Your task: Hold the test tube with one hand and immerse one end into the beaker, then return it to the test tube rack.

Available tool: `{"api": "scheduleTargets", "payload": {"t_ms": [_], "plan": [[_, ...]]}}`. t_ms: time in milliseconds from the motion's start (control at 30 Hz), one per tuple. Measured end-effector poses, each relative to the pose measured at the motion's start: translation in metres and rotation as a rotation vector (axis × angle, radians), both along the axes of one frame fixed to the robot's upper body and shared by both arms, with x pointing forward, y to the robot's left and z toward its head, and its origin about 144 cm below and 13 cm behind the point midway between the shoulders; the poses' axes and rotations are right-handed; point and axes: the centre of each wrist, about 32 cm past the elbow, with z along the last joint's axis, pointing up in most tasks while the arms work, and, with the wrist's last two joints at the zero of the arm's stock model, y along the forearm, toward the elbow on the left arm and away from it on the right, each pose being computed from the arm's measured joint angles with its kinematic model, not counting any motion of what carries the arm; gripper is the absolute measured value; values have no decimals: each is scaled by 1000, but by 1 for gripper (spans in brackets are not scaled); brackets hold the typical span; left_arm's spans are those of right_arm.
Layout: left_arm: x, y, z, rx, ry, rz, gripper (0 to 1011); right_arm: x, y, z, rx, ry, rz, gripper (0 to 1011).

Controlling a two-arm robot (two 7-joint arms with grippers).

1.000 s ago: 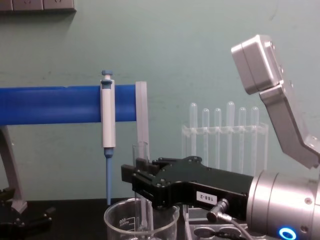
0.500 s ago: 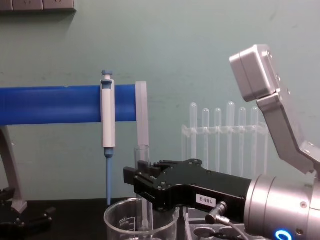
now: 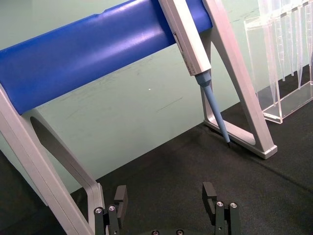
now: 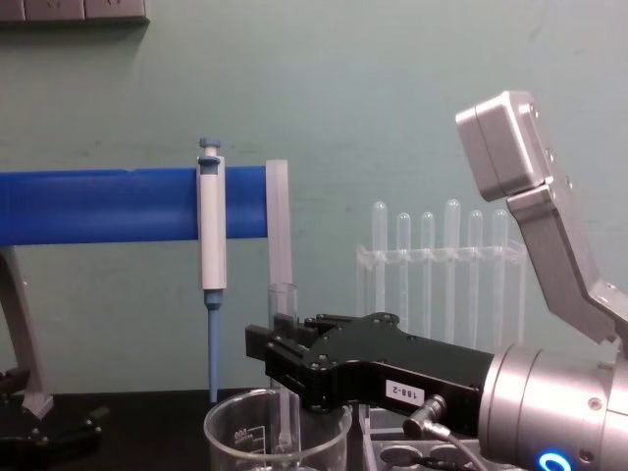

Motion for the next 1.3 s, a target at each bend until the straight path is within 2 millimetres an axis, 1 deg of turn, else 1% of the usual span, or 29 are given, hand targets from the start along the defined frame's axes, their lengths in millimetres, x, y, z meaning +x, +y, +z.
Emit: {"api": "scheduleTargets", "payload": {"t_ms": [1300], "plan": [[0, 0, 0, 0, 0, 0, 1000, 0, 0, 1, -3, -2, 2, 226]]}}
